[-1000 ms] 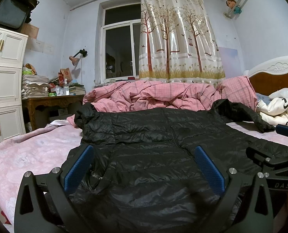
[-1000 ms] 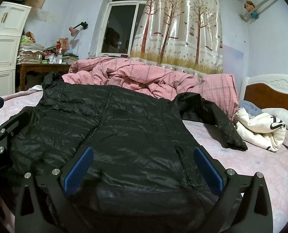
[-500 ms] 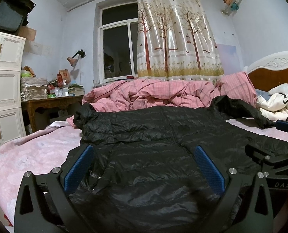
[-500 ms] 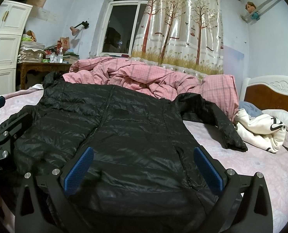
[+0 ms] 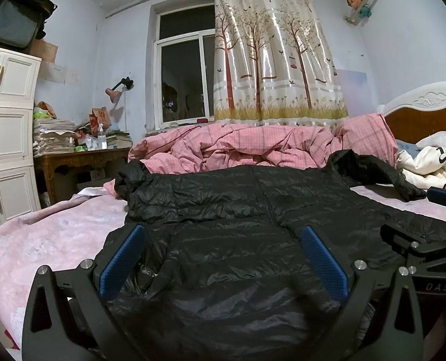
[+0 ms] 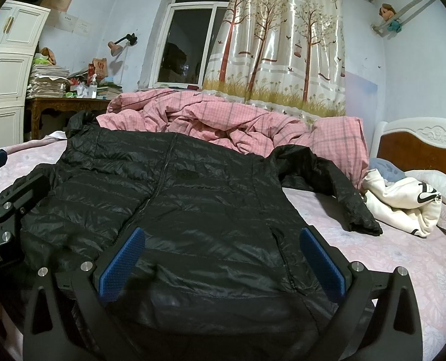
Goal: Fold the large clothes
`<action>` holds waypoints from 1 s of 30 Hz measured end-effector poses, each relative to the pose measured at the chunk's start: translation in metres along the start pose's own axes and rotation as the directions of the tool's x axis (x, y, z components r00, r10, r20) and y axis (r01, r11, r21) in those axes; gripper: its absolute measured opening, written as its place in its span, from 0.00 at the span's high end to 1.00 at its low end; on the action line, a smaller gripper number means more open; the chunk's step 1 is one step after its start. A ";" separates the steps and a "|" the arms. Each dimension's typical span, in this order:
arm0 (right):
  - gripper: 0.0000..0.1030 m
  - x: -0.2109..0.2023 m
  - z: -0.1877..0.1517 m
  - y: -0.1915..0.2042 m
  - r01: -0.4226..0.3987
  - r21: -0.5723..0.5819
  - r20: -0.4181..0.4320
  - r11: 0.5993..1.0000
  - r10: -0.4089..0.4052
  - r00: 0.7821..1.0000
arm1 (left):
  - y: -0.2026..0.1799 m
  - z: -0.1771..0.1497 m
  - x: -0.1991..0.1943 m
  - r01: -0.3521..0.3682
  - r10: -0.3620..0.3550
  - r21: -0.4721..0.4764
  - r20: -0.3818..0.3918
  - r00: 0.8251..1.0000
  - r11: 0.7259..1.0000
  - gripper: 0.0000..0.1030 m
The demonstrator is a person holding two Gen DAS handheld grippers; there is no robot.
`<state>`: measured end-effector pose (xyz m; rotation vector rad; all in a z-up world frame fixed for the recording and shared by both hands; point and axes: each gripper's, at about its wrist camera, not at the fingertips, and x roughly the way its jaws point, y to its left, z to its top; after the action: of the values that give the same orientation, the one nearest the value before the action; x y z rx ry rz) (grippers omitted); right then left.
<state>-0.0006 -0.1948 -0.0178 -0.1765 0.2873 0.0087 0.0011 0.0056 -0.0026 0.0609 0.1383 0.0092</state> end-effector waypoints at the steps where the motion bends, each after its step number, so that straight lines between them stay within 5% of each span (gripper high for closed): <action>1: 0.00 0.000 0.000 0.000 0.000 0.000 0.000 1.000 0.000 1.000 | -0.001 0.000 0.000 0.000 0.000 0.000 0.000 1.000 1.000 0.00; 30: 0.00 0.000 -0.001 0.002 0.001 -0.003 0.003 1.000 -0.001 1.000 | -0.004 0.000 -0.001 -0.004 0.004 0.002 0.009 1.000 1.000 0.00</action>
<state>-0.0009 -0.1932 -0.0187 -0.1794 0.2844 0.0088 0.0001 0.0016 -0.0031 0.0629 0.1294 0.0133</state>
